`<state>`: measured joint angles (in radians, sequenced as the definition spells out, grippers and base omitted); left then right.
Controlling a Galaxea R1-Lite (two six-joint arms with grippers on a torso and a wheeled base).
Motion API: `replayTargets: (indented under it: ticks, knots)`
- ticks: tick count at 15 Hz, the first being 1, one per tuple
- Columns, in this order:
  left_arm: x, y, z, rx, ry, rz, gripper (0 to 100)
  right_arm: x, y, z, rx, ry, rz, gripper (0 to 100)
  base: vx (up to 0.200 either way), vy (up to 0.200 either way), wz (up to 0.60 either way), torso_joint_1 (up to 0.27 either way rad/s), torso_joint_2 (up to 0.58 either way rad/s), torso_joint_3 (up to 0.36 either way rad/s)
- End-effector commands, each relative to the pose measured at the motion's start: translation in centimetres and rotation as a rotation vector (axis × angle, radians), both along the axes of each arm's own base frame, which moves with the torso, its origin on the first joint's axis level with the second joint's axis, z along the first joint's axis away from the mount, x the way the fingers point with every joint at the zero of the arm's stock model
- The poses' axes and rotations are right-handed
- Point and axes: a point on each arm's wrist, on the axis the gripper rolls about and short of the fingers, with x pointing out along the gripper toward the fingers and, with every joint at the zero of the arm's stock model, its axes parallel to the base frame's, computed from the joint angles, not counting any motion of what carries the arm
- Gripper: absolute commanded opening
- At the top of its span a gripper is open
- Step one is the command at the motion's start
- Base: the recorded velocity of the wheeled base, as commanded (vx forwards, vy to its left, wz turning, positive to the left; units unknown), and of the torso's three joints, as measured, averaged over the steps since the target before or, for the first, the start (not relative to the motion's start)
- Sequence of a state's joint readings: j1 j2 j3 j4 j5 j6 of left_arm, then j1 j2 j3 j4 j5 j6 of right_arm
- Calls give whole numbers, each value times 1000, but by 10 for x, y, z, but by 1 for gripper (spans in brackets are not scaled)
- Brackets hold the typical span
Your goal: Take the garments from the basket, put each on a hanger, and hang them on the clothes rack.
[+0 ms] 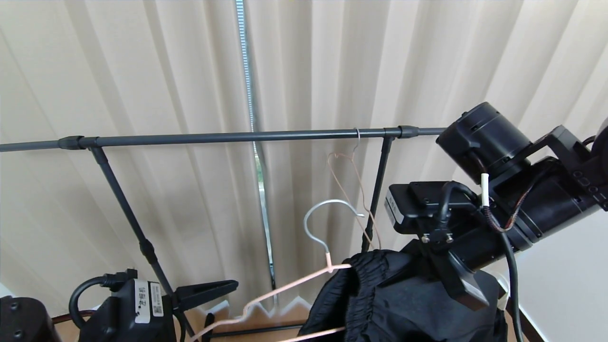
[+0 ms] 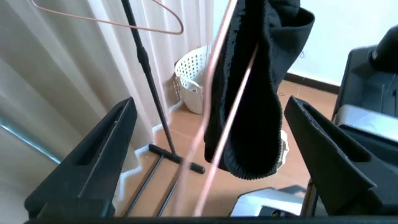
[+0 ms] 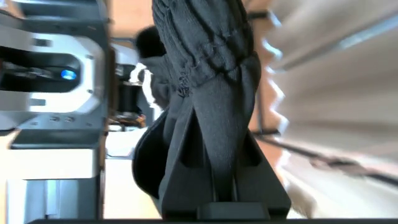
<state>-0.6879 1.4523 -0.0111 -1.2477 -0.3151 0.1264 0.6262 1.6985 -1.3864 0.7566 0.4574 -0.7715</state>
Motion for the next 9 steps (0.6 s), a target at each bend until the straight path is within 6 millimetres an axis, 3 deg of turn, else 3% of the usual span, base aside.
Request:
replayTargets:
  ticks: [1, 6, 7, 9]
  knots:
    - [4, 3, 8, -48, -4, 35, 100, -2, -4, 9, -10, -48, -38, 0, 0, 0, 0, 0, 0, 0]
    - [26, 9, 19, -149, 75, 127, 100, 6, -6, 35, -104, -220, -250, 0, 0, 0, 0, 0, 0, 0]
    - [33, 8, 13, -123, 120, 146, 100, 10, -4, 43, -115, -255, -347, 0, 0, 0, 0, 0, 0, 0]
    - [41, 3, 3, -81, 178, 157, 100, 9, -4, 49, -114, -286, -383, 0, 0, 0, 0, 0, 0, 0]
